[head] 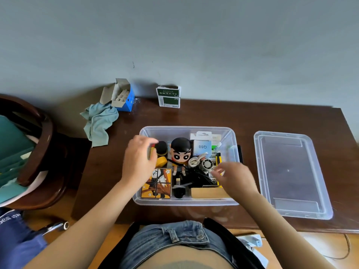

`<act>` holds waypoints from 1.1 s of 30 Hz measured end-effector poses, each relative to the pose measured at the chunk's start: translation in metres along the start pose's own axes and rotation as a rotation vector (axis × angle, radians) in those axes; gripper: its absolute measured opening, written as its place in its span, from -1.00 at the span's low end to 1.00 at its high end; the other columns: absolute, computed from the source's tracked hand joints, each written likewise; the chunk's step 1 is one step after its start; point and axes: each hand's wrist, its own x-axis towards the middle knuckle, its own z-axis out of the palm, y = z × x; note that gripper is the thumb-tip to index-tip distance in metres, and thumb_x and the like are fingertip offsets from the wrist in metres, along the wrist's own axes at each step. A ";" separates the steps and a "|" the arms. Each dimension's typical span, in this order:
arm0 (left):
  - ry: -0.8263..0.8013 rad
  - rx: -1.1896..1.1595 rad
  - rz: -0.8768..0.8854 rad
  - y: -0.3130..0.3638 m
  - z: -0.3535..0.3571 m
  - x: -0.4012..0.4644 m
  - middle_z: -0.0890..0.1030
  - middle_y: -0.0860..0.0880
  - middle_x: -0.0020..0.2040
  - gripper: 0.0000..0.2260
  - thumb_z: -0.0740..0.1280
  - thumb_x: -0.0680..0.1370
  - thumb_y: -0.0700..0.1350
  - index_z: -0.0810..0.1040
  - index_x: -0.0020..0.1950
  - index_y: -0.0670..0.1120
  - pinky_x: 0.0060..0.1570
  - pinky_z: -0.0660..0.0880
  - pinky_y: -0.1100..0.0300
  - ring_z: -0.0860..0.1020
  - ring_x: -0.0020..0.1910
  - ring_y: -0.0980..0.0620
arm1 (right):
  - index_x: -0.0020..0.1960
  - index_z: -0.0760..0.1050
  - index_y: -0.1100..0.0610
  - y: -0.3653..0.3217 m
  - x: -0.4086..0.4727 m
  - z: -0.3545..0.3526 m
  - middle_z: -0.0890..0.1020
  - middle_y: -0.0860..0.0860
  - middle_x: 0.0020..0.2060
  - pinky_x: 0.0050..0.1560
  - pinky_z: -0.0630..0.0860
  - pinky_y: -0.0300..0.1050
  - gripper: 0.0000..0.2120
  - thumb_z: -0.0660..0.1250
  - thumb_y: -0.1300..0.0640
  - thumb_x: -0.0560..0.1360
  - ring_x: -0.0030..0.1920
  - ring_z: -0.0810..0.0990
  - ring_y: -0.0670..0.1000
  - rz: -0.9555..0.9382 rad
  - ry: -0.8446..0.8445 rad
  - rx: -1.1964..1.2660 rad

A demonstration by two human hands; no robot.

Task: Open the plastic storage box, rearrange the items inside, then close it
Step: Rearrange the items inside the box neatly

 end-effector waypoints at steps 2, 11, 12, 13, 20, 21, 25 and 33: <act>-0.235 -0.113 0.131 0.018 0.007 -0.004 0.62 0.02 -0.01 -0.83 0.32 0.54 -0.23 0.61 0.08 -0.07 -0.13 0.48 0.34 0.53 -0.12 0.17 | 0.01 0.62 0.11 -0.006 0.009 0.010 0.68 -0.01 -0.09 -0.17 0.52 -0.15 -0.68 0.30 -0.12 0.51 -0.11 0.63 0.01 0.048 -0.276 -0.176; -1.107 0.599 0.530 0.056 0.056 -0.007 0.57 -0.13 -0.07 -0.87 0.17 0.53 -0.32 0.48 -0.11 -0.15 0.05 0.40 0.01 0.51 -0.02 -0.13 | 0.14 0.57 0.13 -0.008 0.028 0.036 0.62 0.09 -0.02 -0.09 0.47 -0.09 -0.77 0.31 0.17 0.50 0.06 0.55 0.15 0.034 -0.484 0.006; -1.107 0.646 0.548 0.056 0.057 -0.006 0.57 -0.13 -0.07 -0.87 0.18 0.53 -0.32 0.47 -0.12 -0.15 0.11 0.38 0.01 0.50 -0.01 -0.13 | 0.22 0.54 0.10 -0.007 0.029 0.035 0.61 0.08 0.07 0.00 0.50 -0.06 -0.71 0.28 0.20 0.52 0.11 0.54 0.14 0.008 -0.488 -0.007; -1.103 0.681 0.562 0.055 0.059 -0.006 0.58 -0.12 -0.06 -0.87 0.18 0.54 -0.32 0.50 -0.10 -0.16 0.13 0.37 0.02 0.50 0.00 -0.12 | 0.30 0.49 0.08 -0.006 0.029 0.033 0.59 0.07 0.16 0.10 0.50 -0.03 -0.66 0.25 0.22 0.53 0.17 0.52 0.13 -0.015 -0.489 -0.039; -1.079 0.760 0.647 0.043 0.061 -0.011 0.59 -0.07 0.00 -0.78 0.17 0.56 -0.27 0.61 0.02 -0.12 0.15 0.27 0.05 0.44 0.07 -0.10 | 0.37 0.42 0.00 -0.001 0.039 0.022 0.54 0.04 0.25 0.15 0.46 -0.04 -0.55 0.19 0.32 0.54 0.23 0.48 0.12 -0.135 -0.531 -0.186; -1.075 0.757 0.653 0.041 0.061 -0.011 0.59 -0.07 0.00 -0.78 0.18 0.56 -0.26 0.61 0.02 -0.12 0.17 0.27 0.05 0.44 0.08 -0.09 | 0.37 0.43 0.00 0.001 0.039 0.022 0.53 0.04 0.25 0.16 0.46 -0.04 -0.54 0.18 0.34 0.54 0.23 0.48 0.12 -0.140 -0.542 -0.182; -1.062 0.703 0.606 0.039 0.059 -0.006 0.57 -0.06 -0.13 -0.84 0.20 0.54 -0.27 0.58 -0.10 -0.15 0.08 0.31 0.11 0.49 -0.01 -0.10 | 0.31 0.49 -0.02 0.009 0.036 0.024 0.56 0.05 0.20 0.12 0.44 -0.06 -0.47 0.11 0.41 0.49 0.17 0.49 0.13 -0.195 -0.603 -0.219; -0.907 0.232 0.216 0.038 0.066 0.003 0.58 -0.03 0.21 -0.66 0.16 0.60 -0.11 0.42 0.37 0.04 -0.02 0.52 0.03 0.54 0.10 -0.04 | 0.23 0.56 0.11 -0.002 0.038 0.026 0.62 0.10 0.09 0.09 0.45 -0.04 -0.73 0.27 0.08 0.56 0.11 0.52 0.14 -0.159 -0.707 -0.106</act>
